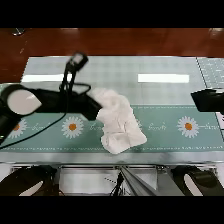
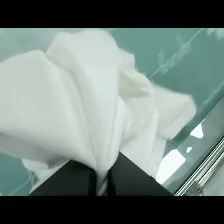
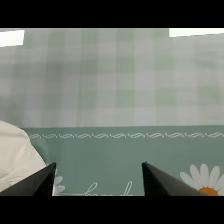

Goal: Fold the shirts.

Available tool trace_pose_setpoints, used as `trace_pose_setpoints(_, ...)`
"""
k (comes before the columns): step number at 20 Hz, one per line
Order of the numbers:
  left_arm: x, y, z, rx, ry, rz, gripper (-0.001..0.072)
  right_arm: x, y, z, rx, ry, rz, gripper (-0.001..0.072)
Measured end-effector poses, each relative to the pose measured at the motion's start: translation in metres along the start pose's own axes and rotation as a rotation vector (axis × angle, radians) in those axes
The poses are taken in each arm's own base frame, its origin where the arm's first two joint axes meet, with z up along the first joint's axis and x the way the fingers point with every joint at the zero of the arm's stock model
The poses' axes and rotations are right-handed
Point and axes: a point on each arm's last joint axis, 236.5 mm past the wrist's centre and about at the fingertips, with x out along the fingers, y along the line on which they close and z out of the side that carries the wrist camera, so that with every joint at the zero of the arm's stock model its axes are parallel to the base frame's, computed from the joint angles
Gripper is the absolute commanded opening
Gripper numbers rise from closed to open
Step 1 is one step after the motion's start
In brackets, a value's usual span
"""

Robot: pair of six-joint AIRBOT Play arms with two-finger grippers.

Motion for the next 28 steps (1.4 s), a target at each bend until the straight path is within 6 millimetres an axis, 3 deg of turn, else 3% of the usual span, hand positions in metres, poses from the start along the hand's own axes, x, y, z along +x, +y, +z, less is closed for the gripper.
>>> trace_pose_setpoints(2, 0.018, 0.022, -0.049, -0.052, 0.132, 0.045, 0.0698, 0.02, -0.002, -0.013, 0.013, 0.066, 0.0, 0.0621)
trace_pose_setpoints(5, 0.025, 0.048, -0.093, -0.079, 0.263, 0.121, 0.0702, 0.054, -0.007, -0.026, 0.045, 0.127, -0.009, 0.0623)
trace_pose_setpoints(8, -0.003, 0.09, -0.101, -0.108, 0.33, 0.295, 0.0702, 0.075, -0.023, -0.019, 0.089, 0.129, -0.046, 0.0624)
trace_pose_setpoints(10, -0.038, 0.127, -0.097, -0.167, 0.319, 0.445, 0.0702, 0.077, -0.053, -0.009, 0.145, 0.109, -0.111, 0.0624)
trace_pose_setpoints(12, -0.068, 0.159, -0.099, -0.312, 0.247, 0.542, 0.0702, 0.074, -0.097, -0.014, 0.215, 0.12, -0.21, 0.0623)
trace_pose_setpoints(14, -0.068, 0.17, -0.113, -0.497, 0.173, 0.485, 0.0702, 0.074, -0.133, -0.044, 0.317, 0.183, -0.274, 0.0623)
trace_pose_setpoints(15, -0.056, 0.162, -0.12, -0.57, 0.147, 0.39, 0.0702, 0.08, -0.138, -0.063, 0.375, 0.222, -0.267, 0.0622)
trace_pose_setpoints(16, -0.041, 0.149, -0.127, -0.631, 0.131, 0.271, 0.0701, 0.087, -0.134, -0.082, 0.421, 0.263, -0.23, 0.0623)
trace_pose_setpoints(18, -0.02, 0.127, -0.133, -0.709, 0.084, 0.071, 0.0701, 0.105, -0.106, -0.106, 0.491, 0.309, -0.094, 0.0623)
trace_pose_setpoints(22, 0.002, 0.111, -0.144, -0.774, 0.031, -0.1, 0.0702, 0.121, -0.063, -0.123, 0.508, 0.342, 0.081, 0.0622)
trace_pose_setpoints(26, 0.021, 0.095, -0.142, -0.775, 0.02, -0.212, 0.07, 0.124, -0.039, -0.135, 0.451, 0.386, 0.142, 0.0622)
trace_pose_setpoints(27, 0.027, 0.088, -0.138, -0.763, 0.015, -0.249, 0.0654, 0.124, -0.034, -0.139, 0.432, 0.405, 0.149, 0.0622)
trace_pose_setpoints(28, 0.033, 0.081, -0.134, -0.748, 0.011, -0.28, 0.0251, 0.124, -0.03, -0.147, 0.412, 0.436, 0.153, 0.0622)
